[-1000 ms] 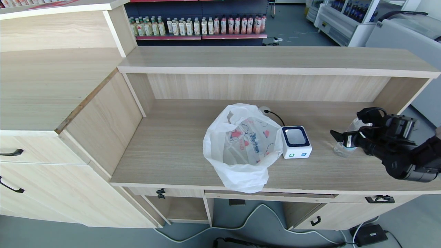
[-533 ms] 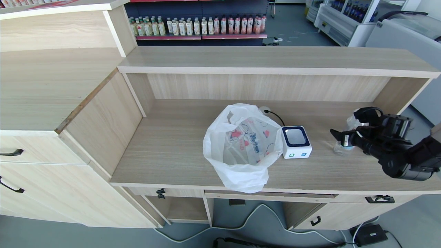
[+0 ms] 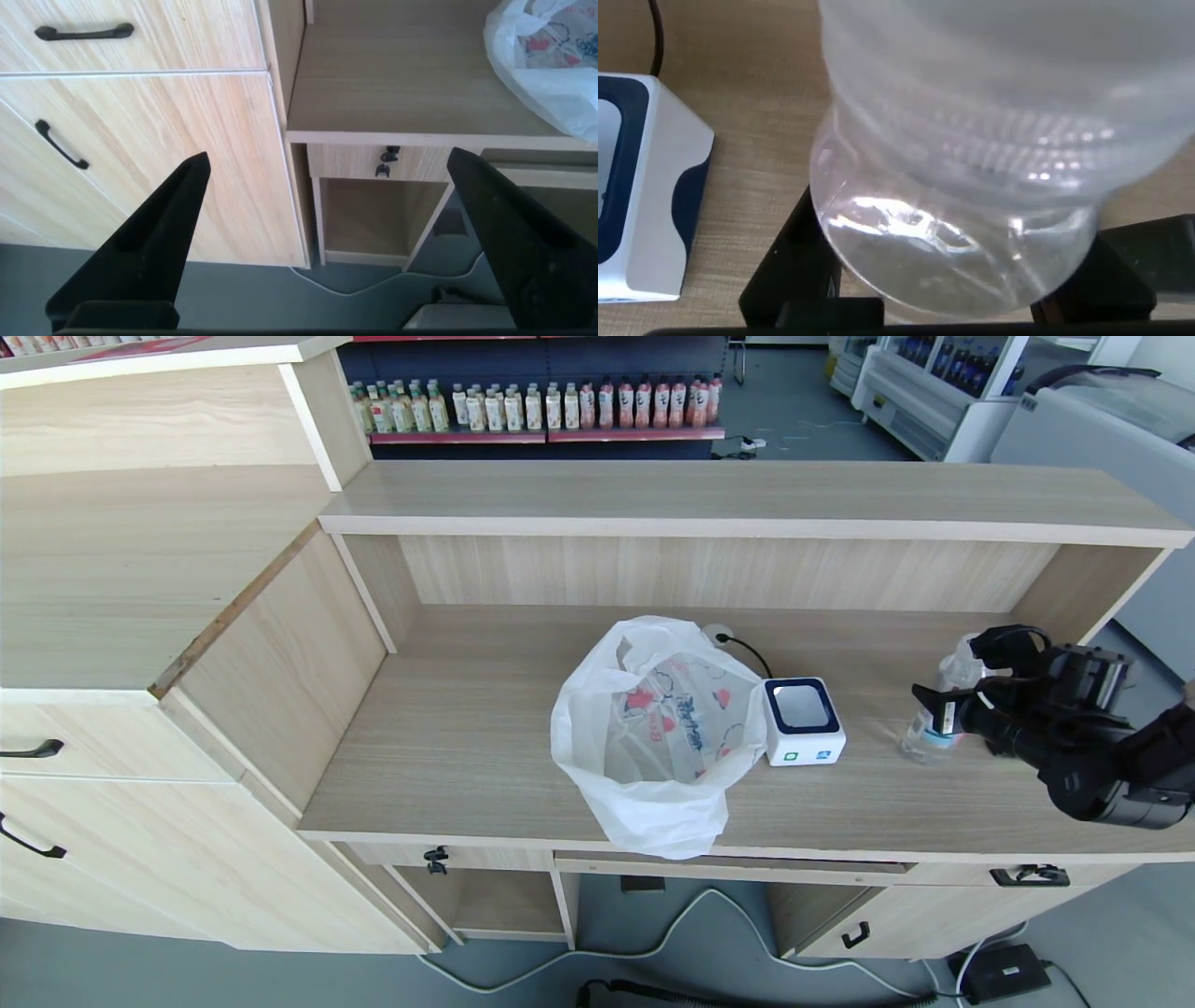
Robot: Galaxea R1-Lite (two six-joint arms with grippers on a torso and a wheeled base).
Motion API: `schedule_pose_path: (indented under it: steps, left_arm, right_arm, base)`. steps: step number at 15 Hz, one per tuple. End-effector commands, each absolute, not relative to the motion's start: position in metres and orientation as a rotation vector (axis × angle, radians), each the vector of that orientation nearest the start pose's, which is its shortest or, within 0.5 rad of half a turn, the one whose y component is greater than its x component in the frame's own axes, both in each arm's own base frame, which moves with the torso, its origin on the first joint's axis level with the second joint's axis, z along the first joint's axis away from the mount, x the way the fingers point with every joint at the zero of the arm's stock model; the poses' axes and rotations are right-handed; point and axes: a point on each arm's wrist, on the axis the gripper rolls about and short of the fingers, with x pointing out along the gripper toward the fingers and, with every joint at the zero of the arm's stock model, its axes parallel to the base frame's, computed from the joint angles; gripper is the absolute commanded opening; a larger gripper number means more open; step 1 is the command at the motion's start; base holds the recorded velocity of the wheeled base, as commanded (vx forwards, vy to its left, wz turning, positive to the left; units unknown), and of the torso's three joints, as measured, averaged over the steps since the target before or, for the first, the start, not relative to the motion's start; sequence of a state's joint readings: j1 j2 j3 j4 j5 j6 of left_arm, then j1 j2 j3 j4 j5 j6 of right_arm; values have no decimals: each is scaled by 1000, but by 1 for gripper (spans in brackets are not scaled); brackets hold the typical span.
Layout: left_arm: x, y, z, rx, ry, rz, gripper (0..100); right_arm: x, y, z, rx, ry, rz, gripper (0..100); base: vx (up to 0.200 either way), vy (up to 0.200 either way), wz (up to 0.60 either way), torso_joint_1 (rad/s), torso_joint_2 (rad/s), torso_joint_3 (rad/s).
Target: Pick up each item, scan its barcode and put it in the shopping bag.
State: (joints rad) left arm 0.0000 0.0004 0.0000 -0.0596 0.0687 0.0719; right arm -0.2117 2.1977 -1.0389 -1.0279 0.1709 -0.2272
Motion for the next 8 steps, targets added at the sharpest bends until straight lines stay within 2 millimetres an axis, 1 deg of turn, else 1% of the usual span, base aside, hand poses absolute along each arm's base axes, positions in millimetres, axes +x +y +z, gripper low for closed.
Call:
schedule_pose_path:
  steps: [1,3,5,6,8]
  left_arm:
    - [-23,2,82,70,-57,71,100]
    - [-23,2,82,70,-57,71,100]
    - [-23,2,82,70,-57,71,100]
    - [-23,2,82,70,-57,71,100]
    - [-23,2,82,70,-57,71,100]
  right_arm:
    - [399,-82,103,-201,137,-28,0]
    - [392,-81,105,-200,143,-27,0]
    - [370,-76,121,-144,137,-16,0]
    - [357,-74,132,-82,134,-5,0]
    - [331,-69,164,37,130,20,0]
  base:
    - [0,0,0,0,0,0]
    - [0,0,0,0,0,0]
    - [0,0,0,0,0,0]
    - [0,0,0,0,0,0]
    - [0,0,0,0,0,0]
